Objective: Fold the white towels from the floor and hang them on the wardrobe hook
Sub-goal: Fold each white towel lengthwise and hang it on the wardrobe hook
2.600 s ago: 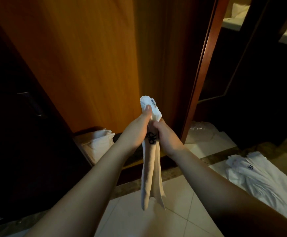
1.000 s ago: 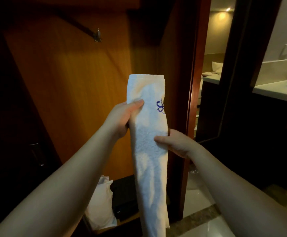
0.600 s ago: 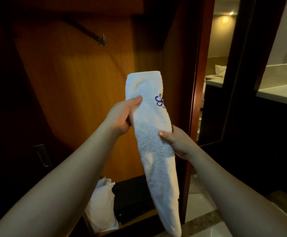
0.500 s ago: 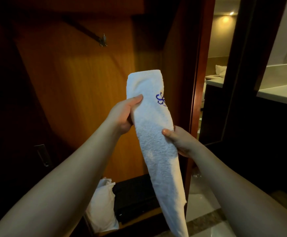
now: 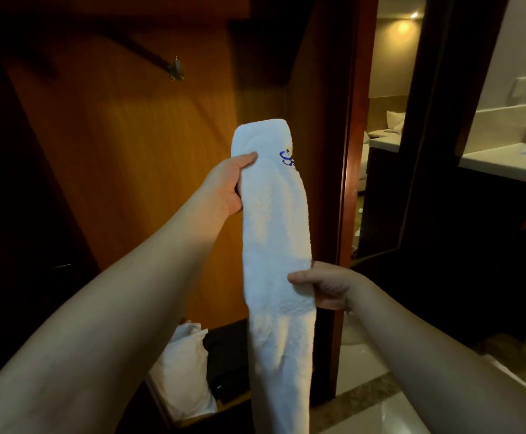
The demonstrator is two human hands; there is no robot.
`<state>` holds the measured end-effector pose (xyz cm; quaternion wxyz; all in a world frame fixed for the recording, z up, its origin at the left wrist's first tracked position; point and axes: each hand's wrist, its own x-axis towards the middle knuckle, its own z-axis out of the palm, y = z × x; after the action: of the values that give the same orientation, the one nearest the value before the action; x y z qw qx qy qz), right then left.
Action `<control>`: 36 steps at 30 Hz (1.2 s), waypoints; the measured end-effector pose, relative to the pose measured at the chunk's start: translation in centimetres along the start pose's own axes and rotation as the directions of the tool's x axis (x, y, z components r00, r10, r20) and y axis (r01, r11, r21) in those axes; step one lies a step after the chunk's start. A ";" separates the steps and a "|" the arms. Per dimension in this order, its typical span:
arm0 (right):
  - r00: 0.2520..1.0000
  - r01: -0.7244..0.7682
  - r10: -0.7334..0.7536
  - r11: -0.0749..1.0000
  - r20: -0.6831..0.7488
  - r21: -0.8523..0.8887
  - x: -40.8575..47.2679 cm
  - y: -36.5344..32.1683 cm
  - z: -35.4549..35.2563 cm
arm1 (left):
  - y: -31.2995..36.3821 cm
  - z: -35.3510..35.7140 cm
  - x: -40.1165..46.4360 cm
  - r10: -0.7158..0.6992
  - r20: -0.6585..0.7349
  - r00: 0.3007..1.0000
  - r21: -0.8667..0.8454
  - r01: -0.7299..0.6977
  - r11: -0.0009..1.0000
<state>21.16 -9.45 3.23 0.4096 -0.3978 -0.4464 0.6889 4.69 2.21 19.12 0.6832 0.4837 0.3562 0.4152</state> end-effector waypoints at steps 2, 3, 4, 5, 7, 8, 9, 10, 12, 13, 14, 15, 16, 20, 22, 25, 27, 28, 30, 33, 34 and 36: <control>0.999 -0.032 0.032 0.999 0.008 0.012 -0.1 0.2 0.5 | 0.1 0.1 0.8 -0.010 -0.017 1.000 0.021 0.011 1.000; 1.000 -0.030 0.030 1.000 -0.004 0.002 -0.1 0.2 0.7 | 0.1 0.1 1.2 -0.019 -0.029 0.999 0.043 0.020 0.999; 1.000 -0.017 0.017 1.000 -0.020 -0.014 -0.2 0.0 0.9 | 0.0 0.0 1.6 -0.033 -0.043 0.999 0.060 0.035 0.998; 0.999 0.000 -0.001 1.000 -0.038 -0.031 -0.3 -0.3 1.0 | -0.2 -0.1 2.0 -0.054 -0.060 0.997 0.063 0.058 0.996; 0.997 0.025 -0.030 0.998 -0.072 -0.065 -0.7 -1.2 1.4 | -0.8 -0.6 2.4 -0.094 -0.070 0.993 0.053 0.098 0.994; 0.996 0.034 -0.041 0.996 -0.082 -0.089 -0.9 -1.8 1.5 | -1.2 -1.1 2.6 -0.101 -0.044 0.994 0.050 0.104 0.993; 0.995 0.046 -0.055 0.993 -0.087 -0.110 -1.1 -2.3 1.6 | -1.9 -1.6 2.7 -0.104 0.009 0.995 0.046 0.103 0.994; 0.993 0.067 -0.078 0.990 -0.089 -0.120 -1.3 -2.9 1.7 | -2.8 -2.2 2.6 -0.114 0.074 0.991 0.034 0.111 0.993; 0.983 0.144 -0.152 0.986 -0.100 -0.087 -1.7 -4.3 1.7 | -5.2 -3.5 1.9 -0.185 0.193 0.964 0.025 0.183 0.983; 0.974 0.186 -0.190 0.981 -0.121 -0.046 -1.8 -5.0 1.5 | -6.7 -4.1 1.5 -0.223 0.243 0.944 0.036 0.221 0.975; 0.964 0.221 -0.218 0.975 -0.155 0.000 -1.9 -5.7 1.4 | -8.2 -4.4 0.9 -0.250 0.293 0.923 0.046 0.247 0.968; 0.952 0.245 -0.234 0.969 -0.198 0.036 -1.9 -6.4 1.2 | -9.7 -4.7 0.3 -0.263 0.336 0.904 0.056 0.260 0.964; 0.938 0.262 -0.241 0.963 -0.249 0.055 -1.8 -7.0 1.0 | -11.1 -5.0 -0.5 -0.268 0.362 0.893 0.071 0.260 0.963; 0.877 0.315 -0.264 0.947 -0.402 0.064 -1.7 -8.3 0.4 | -14.6 -5.9 -2.9 -0.242 0.331 0.912 0.166 0.197 0.966; 0.859 0.336 -0.284 0.941 -0.426 0.050 -1.6 -8.5 0.2 | -14.9 -6.2 -3.1 -0.249 0.355 0.901 0.305 0.141 0.942; 0.845 0.329 -0.286 0.944 -0.452 0.018 -1.5 -9.0 0.3 | -14.9 -6.6 -2.8 -0.260 0.377 0.889 0.398 0.098 0.912; 0.835 0.319 -0.278 0.948 -0.475 0.006 -1.5 -9.3 0.4 | -15.0 -7.1 -2.5 -0.259 0.382 0.887 0.333 0.130 0.934; 0.827 0.323 -0.277 0.946 -0.489 0.012 -1.5 -9.5 0.5 | -15.1 -7.4 -2.5 -0.259 0.383 0.886 0.316 0.138 0.939; 0.818 0.339 -0.282 0.940 -0.501 0.025 -1.5 -9.9 0.7 | -15.5 -7.8 -2.5 -0.271 0.385 0.882 0.323 0.146 0.935; 0.809 0.345 -0.295 0.939 -0.508 0.005 -1.4 -10.6 1.2 | -16.2 -8.3 -2.4 -0.301 0.411 0.861 0.309 0.179 0.934; 0.802 0.349 -0.298 0.937 -0.517 0.002 -1.3 -10.8 1.5 | -16.3 -8.4 -2.3 -0.301 0.413 0.859 0.294 0.187 0.937; 0.778 0.366 -0.306 0.931 -0.548 -0.001 -1.1 -11.2 2.0 | -16.2 -8.4 -2.3 -0.297 0.376 0.878 0.259 0.208 0.943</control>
<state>22.11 -8.10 14.55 0.6553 -0.4668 -0.3396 0.4872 -0.14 0.14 1.48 0.7357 0.5787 0.3075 0.1712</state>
